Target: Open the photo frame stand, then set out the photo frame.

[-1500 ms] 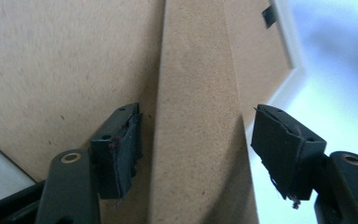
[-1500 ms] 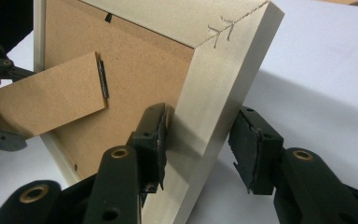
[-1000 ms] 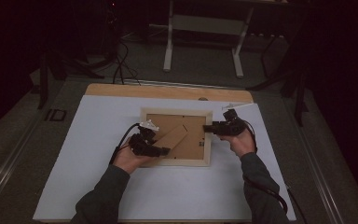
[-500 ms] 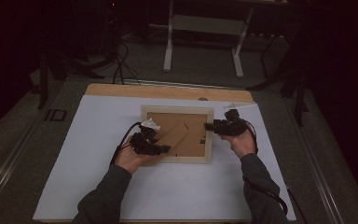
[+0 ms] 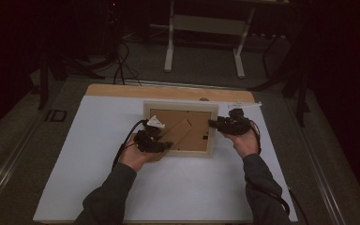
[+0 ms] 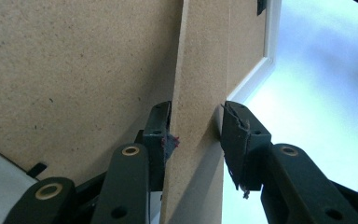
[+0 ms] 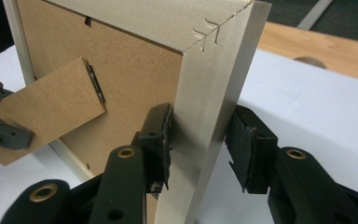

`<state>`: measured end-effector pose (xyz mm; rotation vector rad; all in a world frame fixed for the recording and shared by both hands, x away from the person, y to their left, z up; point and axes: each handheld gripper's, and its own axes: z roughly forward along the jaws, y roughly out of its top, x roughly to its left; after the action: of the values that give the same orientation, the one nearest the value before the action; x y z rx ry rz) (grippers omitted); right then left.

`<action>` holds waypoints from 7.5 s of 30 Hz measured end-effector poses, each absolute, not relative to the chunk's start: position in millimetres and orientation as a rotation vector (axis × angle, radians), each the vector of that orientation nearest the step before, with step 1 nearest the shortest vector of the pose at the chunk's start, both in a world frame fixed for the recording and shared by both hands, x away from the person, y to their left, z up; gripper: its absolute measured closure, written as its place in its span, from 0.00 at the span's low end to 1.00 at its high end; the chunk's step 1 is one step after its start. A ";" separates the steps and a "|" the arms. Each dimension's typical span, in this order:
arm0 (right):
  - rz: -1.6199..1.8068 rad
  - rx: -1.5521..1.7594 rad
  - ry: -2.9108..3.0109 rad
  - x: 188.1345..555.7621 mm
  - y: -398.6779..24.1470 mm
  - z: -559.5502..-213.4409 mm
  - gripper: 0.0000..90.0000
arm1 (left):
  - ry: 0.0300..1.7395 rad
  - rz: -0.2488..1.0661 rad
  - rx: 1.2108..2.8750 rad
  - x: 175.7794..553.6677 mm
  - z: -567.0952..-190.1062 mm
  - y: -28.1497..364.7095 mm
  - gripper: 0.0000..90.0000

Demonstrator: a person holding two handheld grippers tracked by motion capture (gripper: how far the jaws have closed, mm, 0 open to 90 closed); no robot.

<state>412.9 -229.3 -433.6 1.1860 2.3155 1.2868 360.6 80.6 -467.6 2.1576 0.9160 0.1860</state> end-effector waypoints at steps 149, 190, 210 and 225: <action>1.383 0.901 2.276 340.3 -209.4 -445.4 0.61 | 0.968 0.270 2.133 332.7 -497.1 93.1 0.80; 1.398 0.904 2.331 338.4 -217.1 -450.6 0.60 | 1.004 0.224 1.977 326.6 -482.9 118.9 0.64; 1.365 0.896 2.386 334.0 -222.6 -455.2 0.54 | 1.066 0.222 1.883 328.9 -472.7 144.9 0.60; 1.311 0.988 2.362 339.6 -238.9 -461.5 0.48 | 1.066 0.269 1.881 342.5 -455.2 146.0 0.66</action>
<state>339.6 -238.9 -461.5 0.9884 2.3622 1.3109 342.5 146.0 -455.2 1.8811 1.0660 0.2693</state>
